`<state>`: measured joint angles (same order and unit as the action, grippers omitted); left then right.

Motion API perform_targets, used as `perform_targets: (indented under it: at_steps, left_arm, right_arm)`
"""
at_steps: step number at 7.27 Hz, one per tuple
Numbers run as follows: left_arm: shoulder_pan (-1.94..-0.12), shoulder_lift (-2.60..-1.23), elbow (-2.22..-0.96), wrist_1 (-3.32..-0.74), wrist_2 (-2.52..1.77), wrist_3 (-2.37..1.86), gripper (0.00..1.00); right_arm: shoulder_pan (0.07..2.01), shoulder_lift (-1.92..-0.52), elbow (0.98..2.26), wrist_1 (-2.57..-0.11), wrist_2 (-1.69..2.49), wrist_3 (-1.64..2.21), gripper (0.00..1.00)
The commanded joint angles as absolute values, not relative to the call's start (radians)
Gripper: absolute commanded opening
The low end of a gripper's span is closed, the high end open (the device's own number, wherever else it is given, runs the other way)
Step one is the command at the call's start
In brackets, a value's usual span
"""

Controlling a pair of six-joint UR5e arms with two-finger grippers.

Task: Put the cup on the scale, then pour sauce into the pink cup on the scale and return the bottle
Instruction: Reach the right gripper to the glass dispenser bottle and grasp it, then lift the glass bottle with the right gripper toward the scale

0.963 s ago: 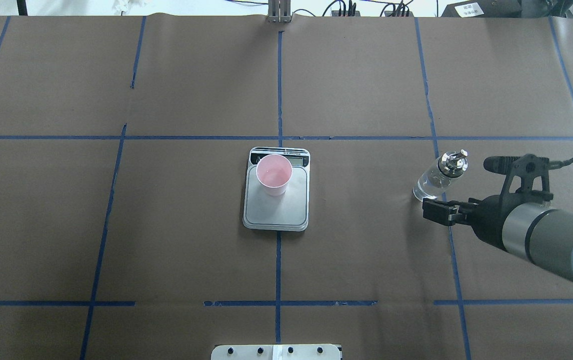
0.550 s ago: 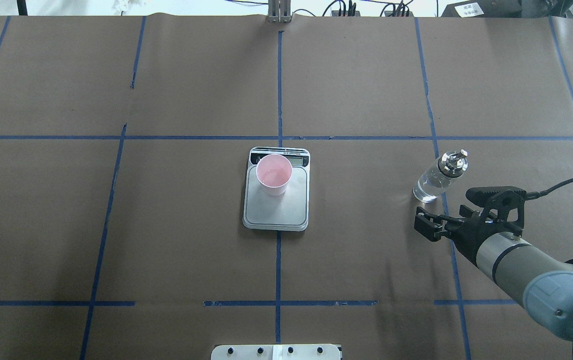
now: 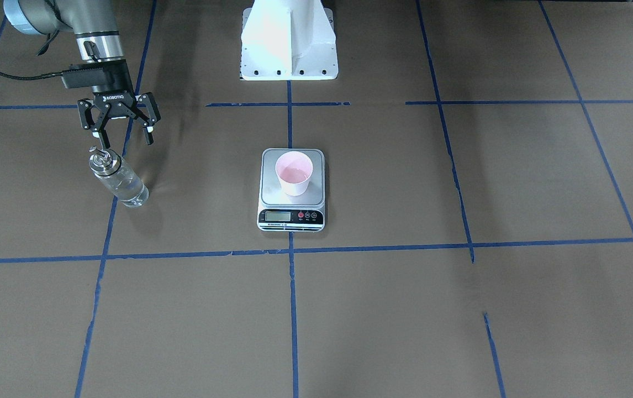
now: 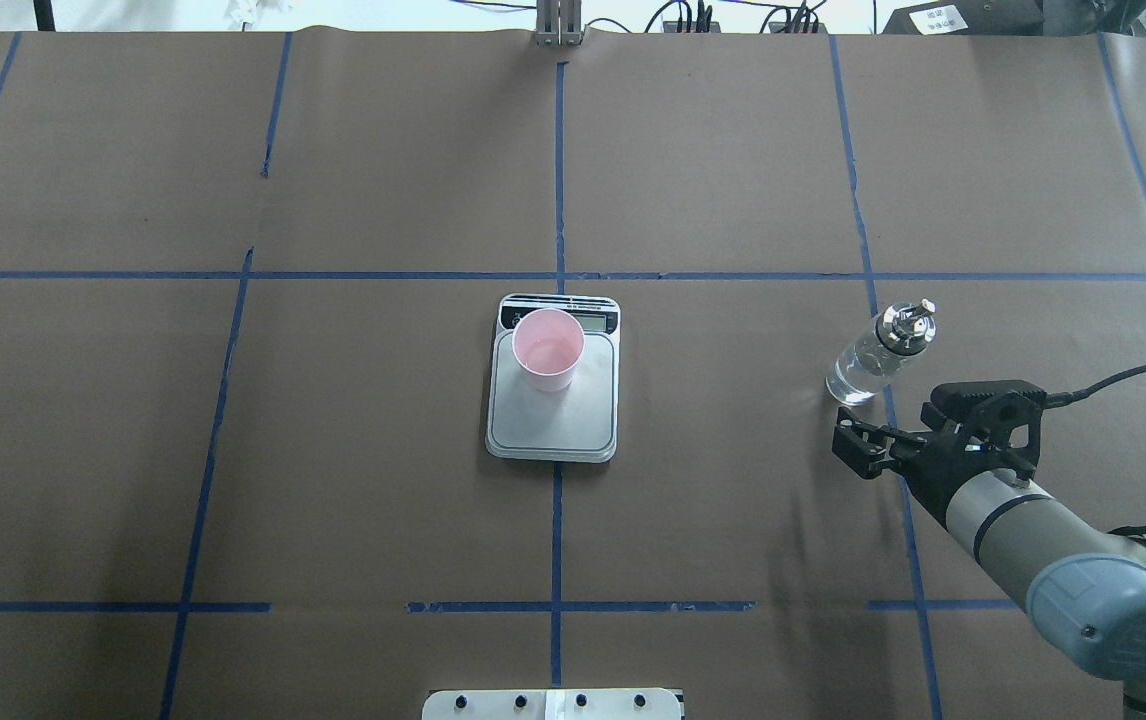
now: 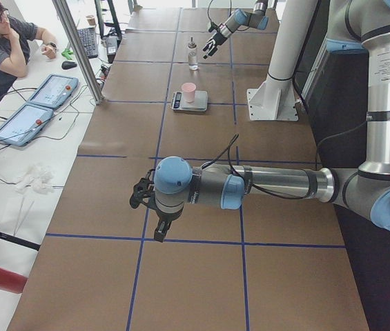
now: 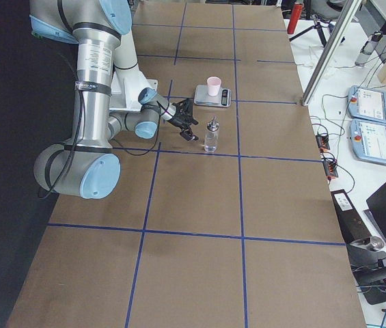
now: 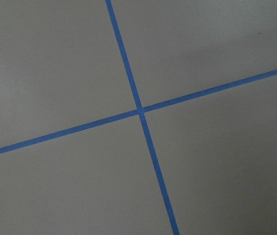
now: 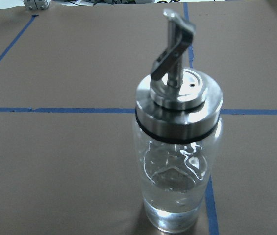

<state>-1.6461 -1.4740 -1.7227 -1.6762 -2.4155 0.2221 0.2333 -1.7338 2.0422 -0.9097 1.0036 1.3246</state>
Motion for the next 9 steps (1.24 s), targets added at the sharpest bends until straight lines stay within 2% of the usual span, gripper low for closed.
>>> perform_targets:
  at_steps: [1, 3, 7, 9]
  left_arm:
    - [-1.647, -1.471, -1.732, -1.677, -2.415, 0.221, 1.0]
    - [-1.647, -1.471, -1.744, -1.675, -2.414, 0.221, 1.0]
    - [-1.646, -1.471, -1.747, -1.675, -2.414, 0.221, 1.0]
    - [-1.646, -1.471, -1.75, -1.675, -2.414, 0.221, 1.0]
  right_arm:
    - [0.235, -1.718, 2.01, -0.908, 0.973, 1.319, 1.0]
    - [0.236, -1.7, 1.958, -0.907, 0.945, 1.319, 1.0]
    - [0.273, -1.697, 1.944, -0.907, 0.899, 1.285, 1.0]
    - [0.284, -1.628, 1.893, -0.907, 0.876, 1.284, 1.0]
